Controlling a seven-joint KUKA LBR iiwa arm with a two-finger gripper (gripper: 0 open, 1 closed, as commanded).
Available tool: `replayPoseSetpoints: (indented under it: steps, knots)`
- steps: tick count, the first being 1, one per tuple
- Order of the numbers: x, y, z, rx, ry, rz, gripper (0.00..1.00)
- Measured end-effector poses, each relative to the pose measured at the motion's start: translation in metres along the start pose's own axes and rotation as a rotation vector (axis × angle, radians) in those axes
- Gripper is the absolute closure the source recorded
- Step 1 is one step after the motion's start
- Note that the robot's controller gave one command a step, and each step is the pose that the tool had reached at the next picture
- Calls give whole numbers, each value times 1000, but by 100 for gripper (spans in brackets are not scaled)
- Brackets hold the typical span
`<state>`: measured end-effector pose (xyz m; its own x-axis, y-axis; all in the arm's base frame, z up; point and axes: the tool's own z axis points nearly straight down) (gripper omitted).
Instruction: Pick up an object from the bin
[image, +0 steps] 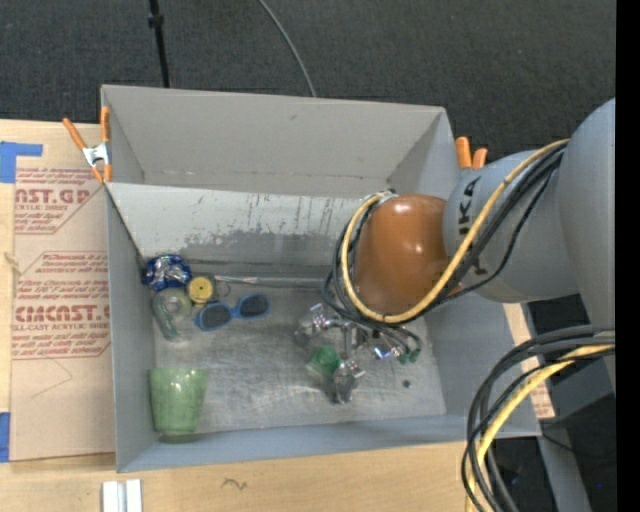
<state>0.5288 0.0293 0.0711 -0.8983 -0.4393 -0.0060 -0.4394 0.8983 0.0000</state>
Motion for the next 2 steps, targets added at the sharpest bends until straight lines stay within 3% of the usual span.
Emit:
replayPoseSetpoints:
  steps: [1,2]
  knots:
    - [-2,2,-5,-2,-2,-1,100]
    - [-27,-1,-141,2,-2,-298,100]
